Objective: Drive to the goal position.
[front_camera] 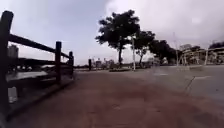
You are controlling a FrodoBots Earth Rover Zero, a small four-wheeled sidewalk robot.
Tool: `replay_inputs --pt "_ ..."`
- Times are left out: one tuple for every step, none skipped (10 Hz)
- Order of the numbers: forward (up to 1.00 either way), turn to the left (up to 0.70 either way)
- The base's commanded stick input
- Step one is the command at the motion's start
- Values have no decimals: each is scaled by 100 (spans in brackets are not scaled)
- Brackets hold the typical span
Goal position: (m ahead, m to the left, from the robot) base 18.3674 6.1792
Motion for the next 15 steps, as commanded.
replay_inputs --pt "100 0" --pt "100 0" --pt "100 0" --pt "100 0" --pt "100 0" --pt "100 0" --pt "100 -4" --pt "100 -17" --pt "100 -35" --pt "100 -8" --pt "100 0" --pt "100 0" --pt "100 0" --pt "100 0" --pt "100 0"
